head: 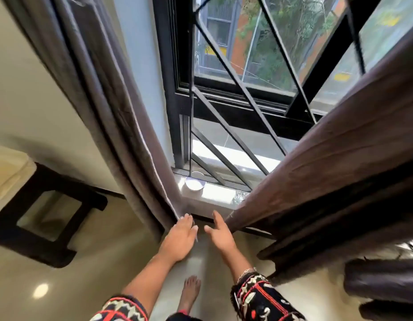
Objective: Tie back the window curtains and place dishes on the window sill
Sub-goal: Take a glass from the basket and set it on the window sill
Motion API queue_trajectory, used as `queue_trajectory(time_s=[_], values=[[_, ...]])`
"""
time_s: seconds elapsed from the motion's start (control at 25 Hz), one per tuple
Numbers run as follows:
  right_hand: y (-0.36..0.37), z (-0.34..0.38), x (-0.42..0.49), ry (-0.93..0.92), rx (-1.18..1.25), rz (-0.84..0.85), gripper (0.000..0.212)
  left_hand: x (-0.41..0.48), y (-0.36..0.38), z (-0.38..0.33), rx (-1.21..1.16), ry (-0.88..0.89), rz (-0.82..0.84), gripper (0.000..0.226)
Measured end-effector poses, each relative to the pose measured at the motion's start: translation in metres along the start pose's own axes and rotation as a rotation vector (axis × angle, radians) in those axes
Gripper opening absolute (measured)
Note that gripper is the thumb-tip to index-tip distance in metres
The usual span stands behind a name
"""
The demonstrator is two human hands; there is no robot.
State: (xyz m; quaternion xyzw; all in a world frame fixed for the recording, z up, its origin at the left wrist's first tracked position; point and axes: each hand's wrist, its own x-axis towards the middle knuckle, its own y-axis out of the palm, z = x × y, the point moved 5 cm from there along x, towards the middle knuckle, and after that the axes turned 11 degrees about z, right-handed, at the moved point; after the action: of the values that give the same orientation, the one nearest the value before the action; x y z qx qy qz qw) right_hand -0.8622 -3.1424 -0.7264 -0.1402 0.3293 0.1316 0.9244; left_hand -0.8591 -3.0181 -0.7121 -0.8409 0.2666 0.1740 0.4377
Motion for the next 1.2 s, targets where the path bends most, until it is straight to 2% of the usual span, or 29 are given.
queue_trajectory(time_s=[0.16,0.24,0.28,0.36,0.4,0.48,0.56,0.64,0.68,0.84,1.0,1.2], values=[[-0.040,-0.022,0.075,0.008,0.150,-0.170,0.068,0.095,0.028,-0.005,-0.133,0.082,-0.010,0.045],[-0.068,-0.050,0.107,0.029,0.269,-0.301,0.055,0.138,0.043,-0.008,-0.195,0.081,0.001,0.043],[-0.081,-0.066,0.122,0.043,0.298,-0.340,0.047,0.160,0.051,-0.010,-0.272,0.075,-0.014,0.043],[-0.101,-0.095,0.151,0.067,0.331,-0.362,0.051,0.201,0.069,-0.013,-0.510,0.068,-0.086,0.039],[-0.109,-0.107,0.164,0.054,0.338,-0.378,0.053,0.225,0.080,-0.013,-0.554,0.108,-0.121,0.039],[-0.123,-0.128,0.186,0.032,0.411,-0.436,0.051,0.264,0.107,-0.013,-0.600,0.086,0.006,0.044],[-0.132,-0.140,0.205,0.009,0.472,-0.449,0.058,0.295,0.134,-0.012,-0.561,0.100,0.120,0.047],[-0.142,-0.147,0.224,-0.048,0.453,-0.446,0.066,0.318,0.152,-0.013,-0.673,0.109,0.184,0.050],[-0.147,-0.149,0.231,-0.072,0.456,-0.450,0.062,0.327,0.156,-0.016,-0.701,0.124,0.215,0.053],[-0.153,-0.150,0.235,-0.132,0.469,-0.459,0.038,0.343,0.166,-0.022,-0.877,0.148,0.304,0.061],[-0.136,-0.146,0.210,-0.092,0.506,-0.406,0.039,0.311,0.167,-0.015,-0.979,0.079,0.296,0.061],[-0.100,-0.110,0.149,-0.137,0.562,-0.277,0.076,0.246,0.141,-0.013,-1.183,0.008,0.238,0.057]])
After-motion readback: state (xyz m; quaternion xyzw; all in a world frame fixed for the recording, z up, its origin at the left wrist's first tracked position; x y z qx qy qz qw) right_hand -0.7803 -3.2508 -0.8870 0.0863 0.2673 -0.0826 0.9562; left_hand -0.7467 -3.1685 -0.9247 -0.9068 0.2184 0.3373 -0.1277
